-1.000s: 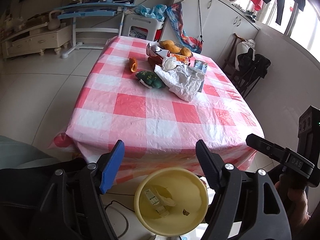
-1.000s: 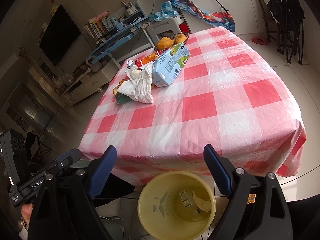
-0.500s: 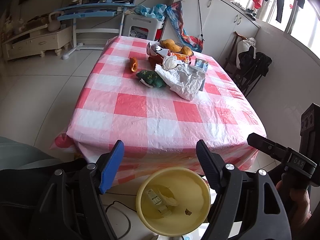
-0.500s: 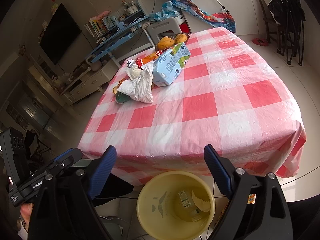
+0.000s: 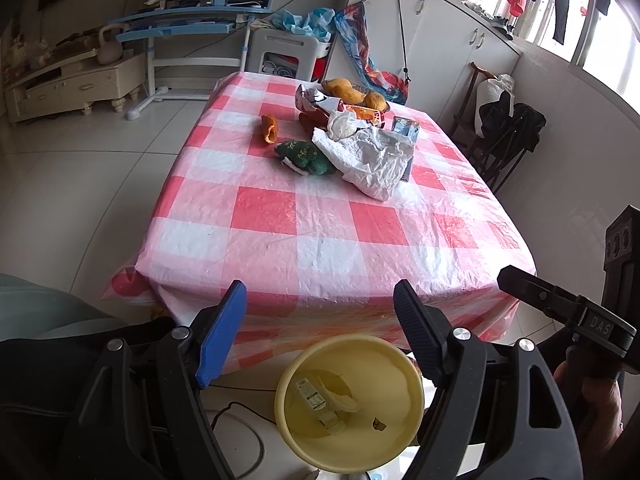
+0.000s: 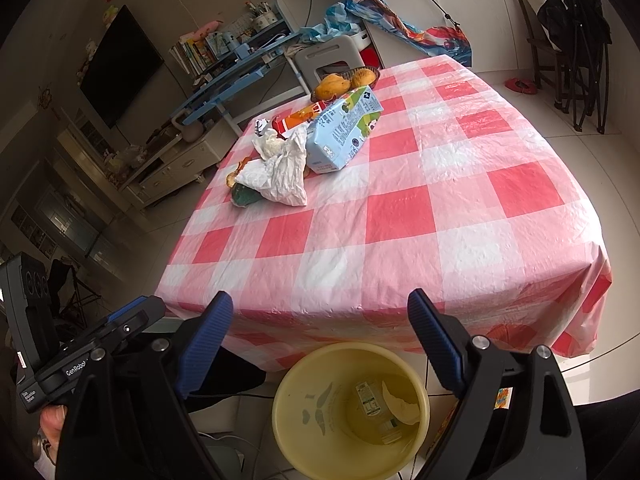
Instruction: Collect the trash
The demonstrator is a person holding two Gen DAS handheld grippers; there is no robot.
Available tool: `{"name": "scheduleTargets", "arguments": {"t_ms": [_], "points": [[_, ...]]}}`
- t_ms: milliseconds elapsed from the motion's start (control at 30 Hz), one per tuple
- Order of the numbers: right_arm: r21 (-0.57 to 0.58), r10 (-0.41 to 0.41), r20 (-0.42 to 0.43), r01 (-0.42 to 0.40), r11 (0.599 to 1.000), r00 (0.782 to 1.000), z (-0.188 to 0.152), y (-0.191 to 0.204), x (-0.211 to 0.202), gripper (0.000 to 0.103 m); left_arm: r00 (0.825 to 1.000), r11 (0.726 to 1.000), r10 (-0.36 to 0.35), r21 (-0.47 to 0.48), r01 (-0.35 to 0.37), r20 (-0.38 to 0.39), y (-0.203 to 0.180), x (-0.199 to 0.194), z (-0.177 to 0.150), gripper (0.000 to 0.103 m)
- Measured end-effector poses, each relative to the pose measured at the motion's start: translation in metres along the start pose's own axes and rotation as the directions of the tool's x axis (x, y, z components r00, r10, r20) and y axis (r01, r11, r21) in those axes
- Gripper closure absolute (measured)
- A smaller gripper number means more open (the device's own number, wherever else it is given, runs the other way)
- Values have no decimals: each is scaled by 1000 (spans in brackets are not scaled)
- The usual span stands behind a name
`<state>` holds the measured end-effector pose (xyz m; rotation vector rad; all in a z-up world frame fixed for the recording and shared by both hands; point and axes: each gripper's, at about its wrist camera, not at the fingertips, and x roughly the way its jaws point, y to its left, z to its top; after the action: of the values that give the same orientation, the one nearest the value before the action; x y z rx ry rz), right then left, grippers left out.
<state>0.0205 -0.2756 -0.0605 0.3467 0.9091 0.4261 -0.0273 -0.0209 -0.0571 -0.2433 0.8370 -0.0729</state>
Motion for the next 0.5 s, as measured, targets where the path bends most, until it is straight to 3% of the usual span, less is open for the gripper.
{"name": "scheduleTargets", "arguments": {"t_ms": [267,500], "points": [[0,0,1,0,1000,1000,0,0,0,18,1000,1000,6,-16,-6,9,6,-1,2,30],[-5,6,4,-5,1000,1000,2,1,0,18,999,996,11,-85,-8,38,18,-7,6,30]]}}
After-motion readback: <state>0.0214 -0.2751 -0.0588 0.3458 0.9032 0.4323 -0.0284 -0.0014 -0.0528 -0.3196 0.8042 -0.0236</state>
